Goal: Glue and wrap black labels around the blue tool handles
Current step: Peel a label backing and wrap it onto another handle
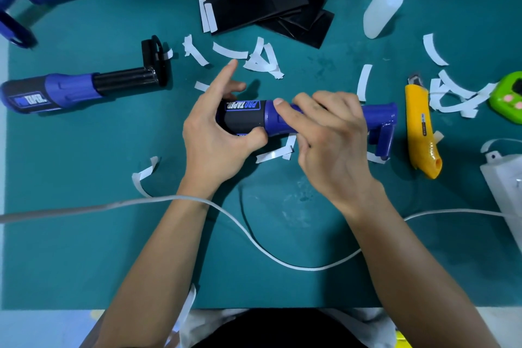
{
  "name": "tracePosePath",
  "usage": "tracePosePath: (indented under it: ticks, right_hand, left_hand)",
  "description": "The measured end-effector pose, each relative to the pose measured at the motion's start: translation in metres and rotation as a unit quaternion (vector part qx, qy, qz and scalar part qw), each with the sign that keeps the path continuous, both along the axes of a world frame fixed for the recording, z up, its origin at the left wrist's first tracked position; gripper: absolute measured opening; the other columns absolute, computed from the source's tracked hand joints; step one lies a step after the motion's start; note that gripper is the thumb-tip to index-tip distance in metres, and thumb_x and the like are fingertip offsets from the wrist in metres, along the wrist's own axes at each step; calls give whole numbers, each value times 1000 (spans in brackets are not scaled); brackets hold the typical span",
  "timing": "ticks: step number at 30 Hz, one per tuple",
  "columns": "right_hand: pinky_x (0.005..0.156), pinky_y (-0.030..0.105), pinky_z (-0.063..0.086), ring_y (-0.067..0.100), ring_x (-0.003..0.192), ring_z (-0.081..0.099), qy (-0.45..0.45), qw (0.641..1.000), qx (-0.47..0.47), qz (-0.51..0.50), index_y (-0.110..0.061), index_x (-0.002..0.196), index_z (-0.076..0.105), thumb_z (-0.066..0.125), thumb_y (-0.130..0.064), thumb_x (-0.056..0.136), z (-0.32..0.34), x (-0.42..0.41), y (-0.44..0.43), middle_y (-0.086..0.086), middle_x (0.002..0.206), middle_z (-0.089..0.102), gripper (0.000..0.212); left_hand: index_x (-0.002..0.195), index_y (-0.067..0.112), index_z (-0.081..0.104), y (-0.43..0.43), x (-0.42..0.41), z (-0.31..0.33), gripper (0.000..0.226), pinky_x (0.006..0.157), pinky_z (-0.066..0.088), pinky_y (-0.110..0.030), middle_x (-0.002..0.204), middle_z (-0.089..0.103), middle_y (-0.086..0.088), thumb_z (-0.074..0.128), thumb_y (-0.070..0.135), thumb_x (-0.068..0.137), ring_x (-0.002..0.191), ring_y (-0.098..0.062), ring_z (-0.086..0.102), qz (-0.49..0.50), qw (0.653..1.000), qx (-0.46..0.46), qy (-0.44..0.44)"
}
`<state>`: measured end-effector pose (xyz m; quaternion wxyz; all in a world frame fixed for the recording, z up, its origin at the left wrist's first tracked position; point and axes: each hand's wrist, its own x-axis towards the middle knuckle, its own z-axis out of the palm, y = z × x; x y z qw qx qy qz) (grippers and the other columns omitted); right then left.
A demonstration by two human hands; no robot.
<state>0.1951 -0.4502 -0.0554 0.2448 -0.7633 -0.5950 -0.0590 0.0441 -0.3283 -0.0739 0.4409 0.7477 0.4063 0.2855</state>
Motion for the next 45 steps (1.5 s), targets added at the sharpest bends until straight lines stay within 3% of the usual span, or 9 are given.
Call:
tracePosePath:
  ticks: [6,14,24,27,30,34,39,41,45]
  right_hand:
    - [83,39,37,31,88,60,8,1000,-4,1,-11,122,76,63,12,78,-1,0,-1,4,102,72,52]
    - [84,39,37,30,89,60,28,1000,-7,-13,-14,122,76,64,9,76,-2,-3,-1,2,101,72,52]
    - [85,39,39,30,91,61,65,997,0,-34,-15,121,77,66,10,74,-5,1,-1,-2,99,73,55]
    - [86,38,39,29,91,61,64,997,-2,-41,-16,121,77,67,10,73,-6,1,-1,-3,99,74,55]
    - [86,37,38,29,91,61,62,997,3,-47,-15,120,77,67,9,72,-7,1,-1,-3,99,74,55]
    - [86,38,40,29,91,61,67,997,5,-42,-16,120,77,66,7,74,-7,2,-1,-4,99,74,53]
    - [86,37,38,29,91,60,72,996,5,-50,-16,121,77,68,8,70,-9,2,0,-4,98,73,57]
    - [86,38,39,29,91,60,74,996,8,-51,-15,120,77,67,8,70,-10,1,1,-4,98,73,56]
    - [84,40,41,29,91,61,61,997,9,-43,-15,121,76,64,3,75,-11,-3,-1,-3,99,73,51]
  left_hand:
    - [147,46,53,0,1,2,89,93,53,-27,118,69,21,76,27,63,109,-19,66,7,1000,-1,0]
    - [141,42,60,-1,2,1,73,101,54,-45,121,67,22,72,26,71,120,-20,64,-4,1000,9,-6]
    - [144,21,61,-3,2,-8,56,102,49,-31,121,60,26,71,25,89,114,-10,61,-31,996,76,16]
    - [146,18,59,-3,-1,-9,46,104,48,-34,124,64,16,57,37,105,119,-11,59,-54,995,85,10]
    - [148,17,57,-1,-1,-5,57,104,45,-29,128,63,10,37,54,109,122,-12,58,-63,995,76,14]
    - [147,17,58,-2,5,-8,43,106,41,-23,126,61,14,56,31,105,121,-7,55,-51,995,75,44]
    - [141,9,62,1,0,-9,34,107,44,-28,127,67,2,47,13,110,122,-15,59,-51,996,76,7]
    - [138,7,64,-1,1,-7,34,106,46,-31,126,68,0,47,12,110,121,-16,60,-46,996,72,3]
    - [138,16,66,-6,6,-5,42,109,43,-31,132,61,5,64,32,99,124,-18,56,-39,991,111,61]
